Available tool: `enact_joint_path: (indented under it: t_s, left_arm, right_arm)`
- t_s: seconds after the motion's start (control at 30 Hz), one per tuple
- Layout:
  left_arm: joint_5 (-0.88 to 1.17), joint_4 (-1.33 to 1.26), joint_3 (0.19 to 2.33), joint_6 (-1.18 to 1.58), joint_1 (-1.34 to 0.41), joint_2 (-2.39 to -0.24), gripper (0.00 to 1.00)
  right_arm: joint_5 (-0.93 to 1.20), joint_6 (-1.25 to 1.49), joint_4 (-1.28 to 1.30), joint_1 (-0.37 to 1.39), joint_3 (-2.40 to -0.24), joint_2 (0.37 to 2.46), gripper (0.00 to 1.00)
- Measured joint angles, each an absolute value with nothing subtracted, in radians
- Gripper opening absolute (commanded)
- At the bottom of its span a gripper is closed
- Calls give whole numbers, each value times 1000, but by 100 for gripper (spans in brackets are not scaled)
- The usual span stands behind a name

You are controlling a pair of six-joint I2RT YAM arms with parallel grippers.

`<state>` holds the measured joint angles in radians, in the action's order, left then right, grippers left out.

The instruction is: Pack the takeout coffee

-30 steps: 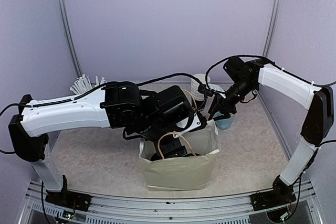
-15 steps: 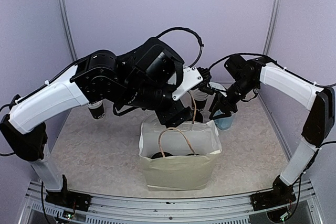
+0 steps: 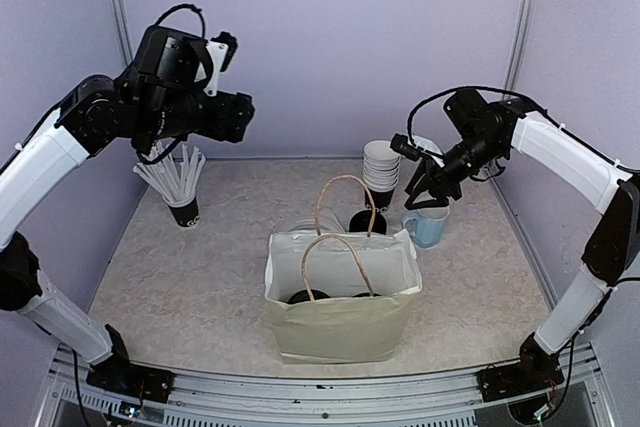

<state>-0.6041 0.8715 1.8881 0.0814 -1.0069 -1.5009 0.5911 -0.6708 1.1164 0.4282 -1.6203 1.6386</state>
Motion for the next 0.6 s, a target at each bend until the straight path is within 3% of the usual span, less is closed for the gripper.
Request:
enact_joint_path:
  t_s: [0.17,0.2,0.33,0.37,0.43,0.6]
  left_arm:
    - [-596,816,1637,252,-699,-1340,99]
    - [-554,817,1536,340,-556,-1273,99]
    - [-506,796,1473,360,-480,-1254,99]
    - [-494,798,1455,365,-448,-1256,94]
    - [-461,804,1432,379,-386,-1265,74]
    - [-336,826,1405,449,-176,-1293,65]
  right_arm:
    - [618,-653,1065,393,-1619,1609,50]
    - [623,-650,1056,390,-1618,1605,51]
    - [648,-642,1025,385,-1597,1604,51]
    - [652,-641,1020,385,-1588,1604,51]
    - [658,-641,1017,385,-1573,1604,51]
    - [667,-641,1003,385,-1550,1604,51]
